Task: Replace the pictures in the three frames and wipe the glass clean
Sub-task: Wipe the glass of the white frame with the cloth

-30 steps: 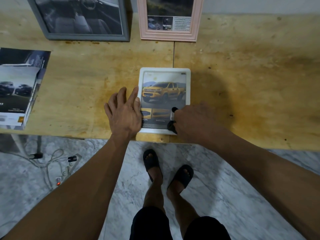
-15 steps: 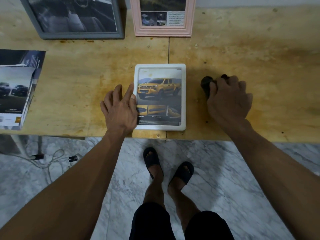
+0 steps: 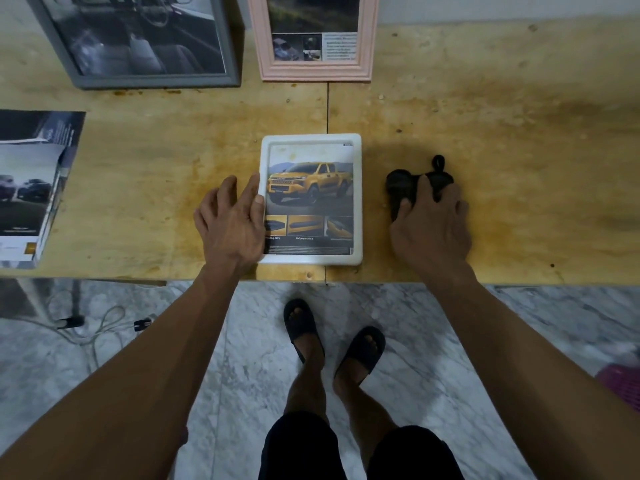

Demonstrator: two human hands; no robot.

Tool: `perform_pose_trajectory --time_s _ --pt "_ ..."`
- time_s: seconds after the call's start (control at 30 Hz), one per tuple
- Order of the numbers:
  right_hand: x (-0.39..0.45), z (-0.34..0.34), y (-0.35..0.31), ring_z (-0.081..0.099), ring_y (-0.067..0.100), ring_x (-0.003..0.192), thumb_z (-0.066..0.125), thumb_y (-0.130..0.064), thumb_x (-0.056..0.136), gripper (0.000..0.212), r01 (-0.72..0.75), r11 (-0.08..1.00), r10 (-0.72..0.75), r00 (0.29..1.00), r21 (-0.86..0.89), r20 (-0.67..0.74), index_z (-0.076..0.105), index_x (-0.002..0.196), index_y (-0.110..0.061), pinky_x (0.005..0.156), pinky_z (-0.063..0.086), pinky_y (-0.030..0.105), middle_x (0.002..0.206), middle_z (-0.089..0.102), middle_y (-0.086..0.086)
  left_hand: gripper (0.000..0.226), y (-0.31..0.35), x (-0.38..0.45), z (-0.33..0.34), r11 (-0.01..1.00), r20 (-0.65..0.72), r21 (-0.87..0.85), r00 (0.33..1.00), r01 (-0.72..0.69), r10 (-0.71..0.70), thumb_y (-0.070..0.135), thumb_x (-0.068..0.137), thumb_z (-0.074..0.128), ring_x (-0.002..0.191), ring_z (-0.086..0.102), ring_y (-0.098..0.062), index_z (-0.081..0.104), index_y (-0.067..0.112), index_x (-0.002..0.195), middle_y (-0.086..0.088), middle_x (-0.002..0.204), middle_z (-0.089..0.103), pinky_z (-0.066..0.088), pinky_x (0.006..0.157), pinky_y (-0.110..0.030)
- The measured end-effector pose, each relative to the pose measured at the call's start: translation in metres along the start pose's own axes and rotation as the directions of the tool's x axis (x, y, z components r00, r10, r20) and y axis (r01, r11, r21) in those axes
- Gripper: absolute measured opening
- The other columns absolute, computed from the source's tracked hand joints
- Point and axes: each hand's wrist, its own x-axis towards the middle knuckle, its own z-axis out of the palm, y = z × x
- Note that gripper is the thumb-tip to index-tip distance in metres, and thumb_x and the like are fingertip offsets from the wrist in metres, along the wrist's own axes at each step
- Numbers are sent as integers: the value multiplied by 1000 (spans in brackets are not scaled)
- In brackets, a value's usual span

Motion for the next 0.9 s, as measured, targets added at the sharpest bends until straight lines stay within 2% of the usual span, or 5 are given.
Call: perform_pose_trajectory --time_s 0.37,0.53,0.7,0.8,0.9 --pt "-14 -10 2 27 39 138 34 -50 101 70 -56 998 54 992 13 118 9 156 -14 101 39 45 158 5 15 48 10 3 -18 999 123 -9 991 45 -44 46 106 27 145 18 -36 32 41 154 -5 160 28 18 116 -57" --pt "-20 -16 -24 40 35 120 43 -37 98 42 166 986 -169 979 -34 -112 42 130 -12 86 42 44 137 37 18 40 22 7 -30 982 114 -127 985 143 -129 39 102 45 141 26 -38 51 32 141 -10 151 39 28 111 -58" --pt "-20 -1 -48 51 25 100 45 -24 98 27 29 919 -128 966 394 226 50 119 -7 76 39 34 120 51 12 36 38 5 -34 941 116 -198 960 275 -256 33 101 49 130 35 -40 64 23 132 -17 134 47 38 103 -54" --pt "-21 7 -52 56 25 97 48 -21 93 28 -97 854 -74 950 512 303 54 116 -7 81 49 37 120 55 13 37 43 6 -32 845 178 -344 912 409 -370 35 97 52 122 52 -38 68 20 128 -15 125 62 48 101 -51" --pt "-24 1 -54 60 26 100 49 -24 93 32 -231 759 11 939 609 343 54 121 -9 83 52 38 118 59 8 26 54 1 -43 599 299 -578 827 554 -476 28 100 55 82 72 -32 70 12 114 -14 100 73 61 79 -48"
